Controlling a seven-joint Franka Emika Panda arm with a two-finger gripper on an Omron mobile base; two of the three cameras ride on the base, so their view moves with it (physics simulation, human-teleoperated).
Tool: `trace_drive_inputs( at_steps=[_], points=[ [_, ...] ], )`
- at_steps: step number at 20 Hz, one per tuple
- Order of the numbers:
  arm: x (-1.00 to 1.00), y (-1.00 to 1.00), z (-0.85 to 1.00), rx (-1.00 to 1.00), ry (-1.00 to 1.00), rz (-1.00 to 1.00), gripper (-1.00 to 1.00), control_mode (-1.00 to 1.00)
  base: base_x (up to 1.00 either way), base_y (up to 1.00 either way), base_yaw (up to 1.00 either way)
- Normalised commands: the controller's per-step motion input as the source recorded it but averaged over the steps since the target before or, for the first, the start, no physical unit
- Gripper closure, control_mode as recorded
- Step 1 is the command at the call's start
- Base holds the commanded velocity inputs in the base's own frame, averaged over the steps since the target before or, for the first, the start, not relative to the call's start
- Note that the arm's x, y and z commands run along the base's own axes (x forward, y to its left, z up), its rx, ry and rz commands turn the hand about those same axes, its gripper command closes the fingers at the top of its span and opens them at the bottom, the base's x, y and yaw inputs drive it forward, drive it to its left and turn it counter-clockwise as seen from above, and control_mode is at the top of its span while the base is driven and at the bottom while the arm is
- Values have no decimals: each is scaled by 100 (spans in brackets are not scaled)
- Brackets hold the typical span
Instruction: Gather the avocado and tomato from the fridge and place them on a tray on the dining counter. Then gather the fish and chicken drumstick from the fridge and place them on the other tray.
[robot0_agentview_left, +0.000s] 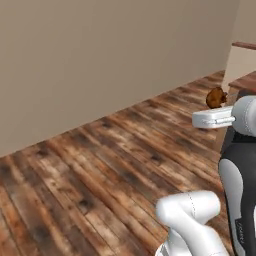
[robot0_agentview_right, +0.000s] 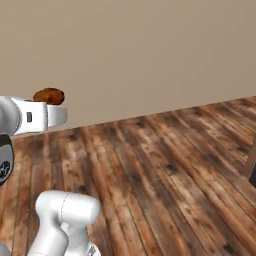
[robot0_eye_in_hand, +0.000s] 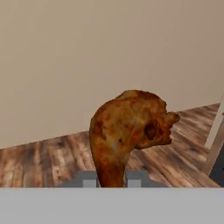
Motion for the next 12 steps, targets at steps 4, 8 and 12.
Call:
trace_drive_inputs(
  at_steps=[4,8,12],
  points=[
    [0,0,0,0,0,0,100,100,39,23,-94],
    [0,0,0,0,0,0,100,100,92,46,-55],
    [0,0,0,0,0,0,100,100,100,28,-2]
  ],
)
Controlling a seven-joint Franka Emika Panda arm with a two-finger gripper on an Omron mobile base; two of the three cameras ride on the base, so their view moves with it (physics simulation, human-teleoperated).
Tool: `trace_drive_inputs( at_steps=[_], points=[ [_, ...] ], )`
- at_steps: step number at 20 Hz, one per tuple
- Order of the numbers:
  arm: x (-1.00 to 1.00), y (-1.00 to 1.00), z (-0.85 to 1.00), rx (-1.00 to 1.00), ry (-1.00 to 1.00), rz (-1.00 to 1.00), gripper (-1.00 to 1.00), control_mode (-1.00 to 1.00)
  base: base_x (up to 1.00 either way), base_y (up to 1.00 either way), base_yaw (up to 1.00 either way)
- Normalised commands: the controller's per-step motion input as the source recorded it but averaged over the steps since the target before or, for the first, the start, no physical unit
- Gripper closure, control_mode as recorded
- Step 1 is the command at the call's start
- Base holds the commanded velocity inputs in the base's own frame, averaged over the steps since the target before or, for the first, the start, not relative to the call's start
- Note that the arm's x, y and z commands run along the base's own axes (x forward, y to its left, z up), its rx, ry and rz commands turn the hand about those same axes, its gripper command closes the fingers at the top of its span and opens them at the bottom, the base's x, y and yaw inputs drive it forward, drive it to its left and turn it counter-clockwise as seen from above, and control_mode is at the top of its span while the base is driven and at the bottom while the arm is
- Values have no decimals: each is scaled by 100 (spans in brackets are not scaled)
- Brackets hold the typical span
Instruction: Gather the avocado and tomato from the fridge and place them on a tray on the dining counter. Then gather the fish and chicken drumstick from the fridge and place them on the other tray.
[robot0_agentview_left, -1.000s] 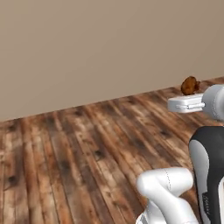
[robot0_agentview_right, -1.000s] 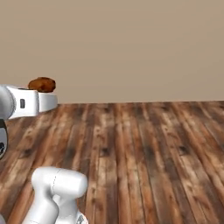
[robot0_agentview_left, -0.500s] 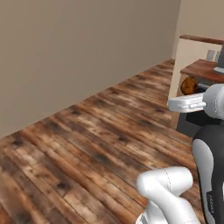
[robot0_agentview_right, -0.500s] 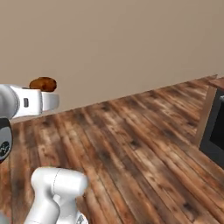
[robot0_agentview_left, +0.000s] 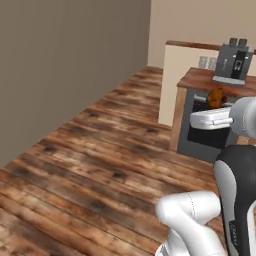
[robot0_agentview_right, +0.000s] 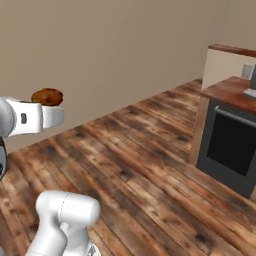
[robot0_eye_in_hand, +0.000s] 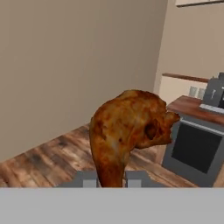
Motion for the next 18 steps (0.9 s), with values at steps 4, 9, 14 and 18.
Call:
trace_drive_inputs(
  at_steps=[4,9,14,18],
  points=[
    [0,0,0,0,0,0,100,100,100,11,0],
    [0,0,0,0,0,0,100,100,100,0,1],
    [0,0,0,0,0,0,100,100,100,0,1],
    [0,0,0,0,0,0,100,100,100,0,0]
  ],
)
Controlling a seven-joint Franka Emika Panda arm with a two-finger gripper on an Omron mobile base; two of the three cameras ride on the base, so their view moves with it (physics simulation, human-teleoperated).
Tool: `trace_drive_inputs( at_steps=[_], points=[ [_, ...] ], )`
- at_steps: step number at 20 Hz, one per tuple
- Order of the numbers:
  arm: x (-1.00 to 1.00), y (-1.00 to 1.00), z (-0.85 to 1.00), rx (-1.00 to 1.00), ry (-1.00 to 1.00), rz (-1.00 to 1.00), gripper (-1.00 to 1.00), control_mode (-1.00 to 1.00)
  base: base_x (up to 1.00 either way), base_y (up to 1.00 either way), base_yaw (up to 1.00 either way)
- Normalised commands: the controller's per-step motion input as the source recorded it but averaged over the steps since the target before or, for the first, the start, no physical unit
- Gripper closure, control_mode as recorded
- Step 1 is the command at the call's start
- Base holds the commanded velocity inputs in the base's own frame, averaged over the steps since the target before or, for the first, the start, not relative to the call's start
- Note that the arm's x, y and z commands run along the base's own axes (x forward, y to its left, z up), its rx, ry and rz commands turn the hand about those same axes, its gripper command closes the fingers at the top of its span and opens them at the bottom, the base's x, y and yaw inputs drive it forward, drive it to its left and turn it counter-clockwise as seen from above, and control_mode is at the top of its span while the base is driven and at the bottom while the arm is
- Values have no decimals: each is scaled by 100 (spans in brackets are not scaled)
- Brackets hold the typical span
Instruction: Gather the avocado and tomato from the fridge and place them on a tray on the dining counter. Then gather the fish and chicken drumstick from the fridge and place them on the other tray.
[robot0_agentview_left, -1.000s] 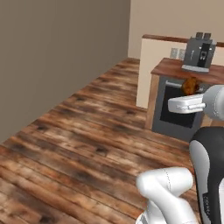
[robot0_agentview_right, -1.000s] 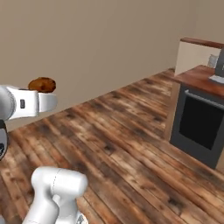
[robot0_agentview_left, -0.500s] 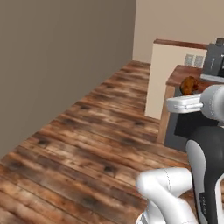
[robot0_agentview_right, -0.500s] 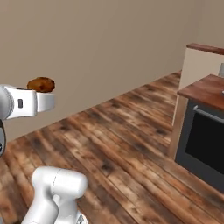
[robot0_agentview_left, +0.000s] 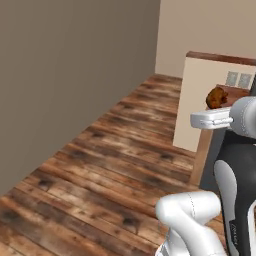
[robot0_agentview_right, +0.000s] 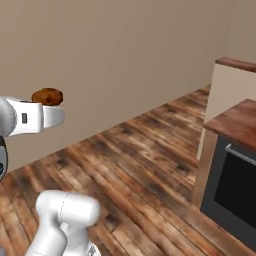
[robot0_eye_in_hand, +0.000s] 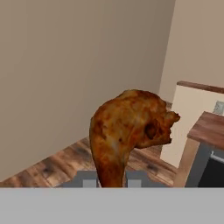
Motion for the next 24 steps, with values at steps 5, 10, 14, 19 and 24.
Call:
trace_drive_inputs(
  at_steps=[5,10,14,19,24],
  points=[
    [0,0,0,0,0,0,100,100,100,4,0],
    [0,0,0,0,0,0,100,100,100,62,-20],
    [0,0,0,0,0,0,100,100,80,71,-79],
    [0,0,0,0,0,0,100,100,44,50,-89],
    [0,0,0,0,0,0,100,100,35,10,-67]
  ],
)
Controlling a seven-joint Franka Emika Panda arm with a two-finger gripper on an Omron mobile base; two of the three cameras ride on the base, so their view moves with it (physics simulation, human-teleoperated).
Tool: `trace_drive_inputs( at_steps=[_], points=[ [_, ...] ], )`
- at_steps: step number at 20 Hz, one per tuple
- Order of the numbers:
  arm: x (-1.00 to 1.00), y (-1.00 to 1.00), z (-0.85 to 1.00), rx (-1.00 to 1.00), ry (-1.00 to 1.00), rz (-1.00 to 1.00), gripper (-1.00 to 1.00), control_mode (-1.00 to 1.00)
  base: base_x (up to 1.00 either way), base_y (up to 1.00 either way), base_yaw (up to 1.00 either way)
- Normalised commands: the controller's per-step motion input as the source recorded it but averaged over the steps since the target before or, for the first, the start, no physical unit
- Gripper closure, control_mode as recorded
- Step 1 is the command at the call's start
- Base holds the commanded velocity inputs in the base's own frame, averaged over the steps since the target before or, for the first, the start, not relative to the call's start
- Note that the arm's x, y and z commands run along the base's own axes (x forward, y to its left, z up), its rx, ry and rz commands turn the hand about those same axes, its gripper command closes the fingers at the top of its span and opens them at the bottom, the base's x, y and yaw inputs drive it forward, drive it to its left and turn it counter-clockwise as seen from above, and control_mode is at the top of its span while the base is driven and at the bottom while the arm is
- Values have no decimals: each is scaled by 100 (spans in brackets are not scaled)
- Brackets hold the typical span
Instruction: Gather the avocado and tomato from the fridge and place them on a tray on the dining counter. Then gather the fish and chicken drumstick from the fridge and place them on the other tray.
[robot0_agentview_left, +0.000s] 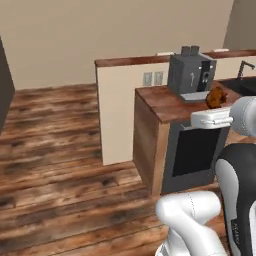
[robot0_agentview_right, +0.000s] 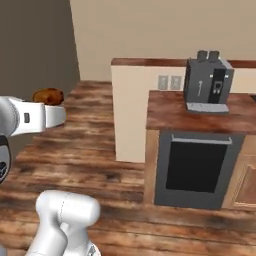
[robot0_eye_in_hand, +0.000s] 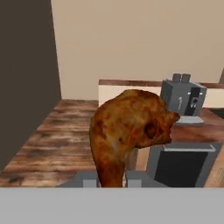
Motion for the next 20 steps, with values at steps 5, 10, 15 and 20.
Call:
trace_drive_inputs(
  at_steps=[5,10,15,20],
  points=[
    [0,0,0,0,0,0,100,100,0,39,-80],
    [0,0,0,0,0,0,100,100,33,100,-45],
    [0,0,0,0,0,0,100,100,-36,86,-56],
    [0,0,0,0,0,0,100,100,9,100,-46]
  ],
)
